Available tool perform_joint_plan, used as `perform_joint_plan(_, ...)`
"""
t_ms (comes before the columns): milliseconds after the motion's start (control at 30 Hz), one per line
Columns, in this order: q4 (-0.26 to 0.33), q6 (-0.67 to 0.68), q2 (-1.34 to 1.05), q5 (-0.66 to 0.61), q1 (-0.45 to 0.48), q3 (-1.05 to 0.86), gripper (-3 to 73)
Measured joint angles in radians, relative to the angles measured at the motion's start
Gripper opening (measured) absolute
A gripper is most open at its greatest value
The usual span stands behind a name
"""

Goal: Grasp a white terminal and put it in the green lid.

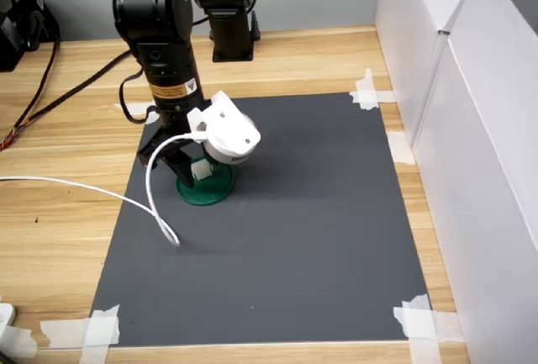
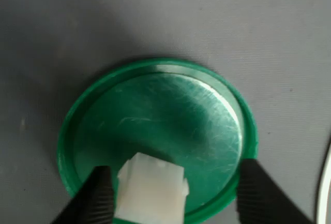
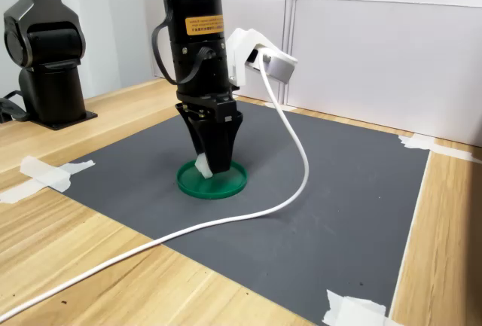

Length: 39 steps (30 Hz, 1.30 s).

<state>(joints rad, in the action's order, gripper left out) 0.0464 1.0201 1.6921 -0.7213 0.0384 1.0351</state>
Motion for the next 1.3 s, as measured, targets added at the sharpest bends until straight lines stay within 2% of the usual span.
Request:
perform_joint_plan(100, 0.023, 0.000, -0.008, 0.023, 0.001, 0.000, 63.7)
perform_joint_plan(367, 0.131, 0.000, -0.131, 0.118, 0.001, -0.002, 63.9)
perform_joint_plan(467, 0.166, 0.000, -0.188, 0.120, 0.001, -0.004, 61.1)
perform_joint_plan(533, 0.188, 0.000, -0.230, 0.121, 0.001, -0.005, 56.5)
perform_joint_plan(600, 0.202, -0.001, -0.276, 0.121, 0.001, -0.005, 48.7)
perform_joint_plan(833, 0.246, -0.017, -0.487, 0.129, 0.001, -0.005, 11.0)
perform_joint_plan(900, 0.267, -0.047, -0.562, 0.142, 0.001, -0.005, 3.6)
perform_joint_plan(1067, 0.274, -0.244, -0.731, 0.180, 0.001, -0.015, -1.2)
perform_joint_plan(1233, 0.210, -0.521, -0.924, 0.281, 0.001, -0.118, -1.4)
perform_joint_plan(1300, 0.194, -0.586, -1.002, 0.316, 0.001, -0.183, -1.4)
